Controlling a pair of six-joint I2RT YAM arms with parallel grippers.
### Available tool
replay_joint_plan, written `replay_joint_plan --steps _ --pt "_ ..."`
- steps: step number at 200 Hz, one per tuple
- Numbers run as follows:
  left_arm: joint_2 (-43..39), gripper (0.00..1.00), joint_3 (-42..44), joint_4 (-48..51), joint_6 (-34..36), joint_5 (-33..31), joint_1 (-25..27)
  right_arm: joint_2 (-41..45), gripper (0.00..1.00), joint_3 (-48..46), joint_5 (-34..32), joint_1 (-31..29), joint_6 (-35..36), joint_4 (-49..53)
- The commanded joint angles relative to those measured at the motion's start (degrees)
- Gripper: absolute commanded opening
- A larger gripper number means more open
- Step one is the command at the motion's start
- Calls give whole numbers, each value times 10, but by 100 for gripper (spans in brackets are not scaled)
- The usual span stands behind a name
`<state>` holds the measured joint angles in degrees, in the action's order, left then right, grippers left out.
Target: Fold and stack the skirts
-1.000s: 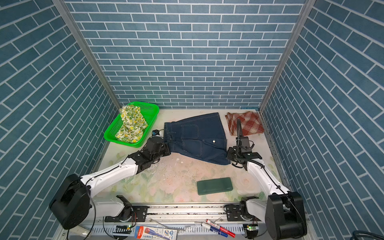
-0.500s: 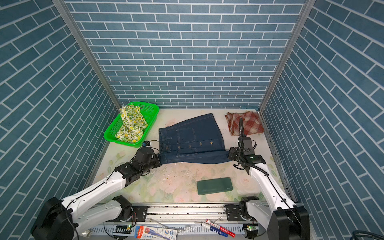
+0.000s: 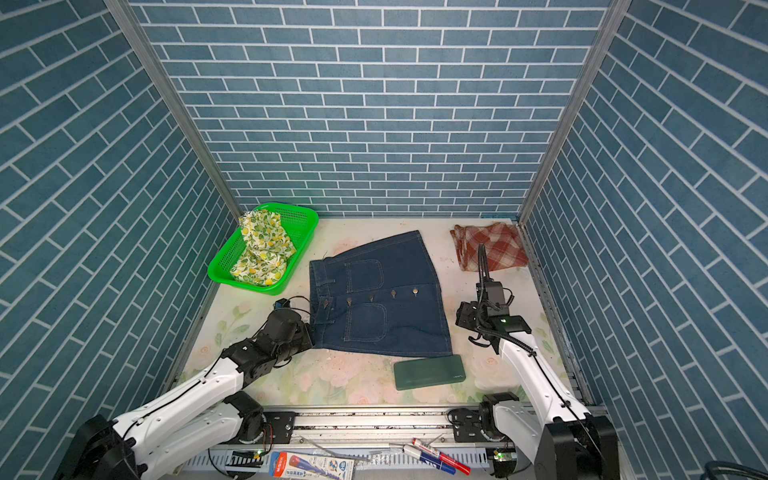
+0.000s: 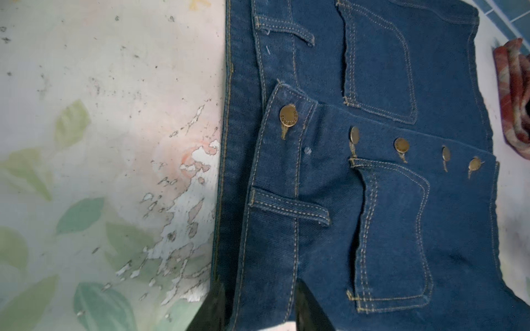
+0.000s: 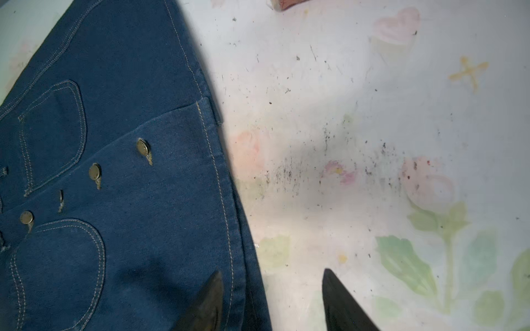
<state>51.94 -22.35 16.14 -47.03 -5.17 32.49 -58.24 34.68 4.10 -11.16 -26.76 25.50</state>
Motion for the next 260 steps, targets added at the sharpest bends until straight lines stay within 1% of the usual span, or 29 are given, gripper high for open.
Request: replay_joint_plan --steps 1,20,55,85,149,179,207,251,255,260 --pt "-5 52 3 27 -6 -12 -3 -14 56 -12 6 -12 -12 15" --pt "-3 55 -4 48 -4 -15 -2 -24 55 -12 25 -26 -16 21" --pt "-10 55 -8 83 -2 -20 -3 -29 53 -20 30 -54 -23 41" --pt "-5 54 1 83 -4 -15 3 -29 51 -39 39 -66 -37 40" --pt "59 55 9 16 -23 -12 37 -56 48 -59 40 -93 -60 13" --pt "83 55 11 0 -27 -14 46 -63 44 -61 42 -98 -60 9" --pt "87 54 17 -7 -29 -21 50 -60 40 -65 44 -103 -63 9" --pt "110 53 26 -24 -30 -26 50 -54 41 -63 32 -105 -66 18" --pt "112 52 26 -25 -30 -24 51 -54 42 -61 31 -105 -66 18" --pt "115 48 26 -28 -29 -23 51 -56 42 -59 28 -105 -65 20"
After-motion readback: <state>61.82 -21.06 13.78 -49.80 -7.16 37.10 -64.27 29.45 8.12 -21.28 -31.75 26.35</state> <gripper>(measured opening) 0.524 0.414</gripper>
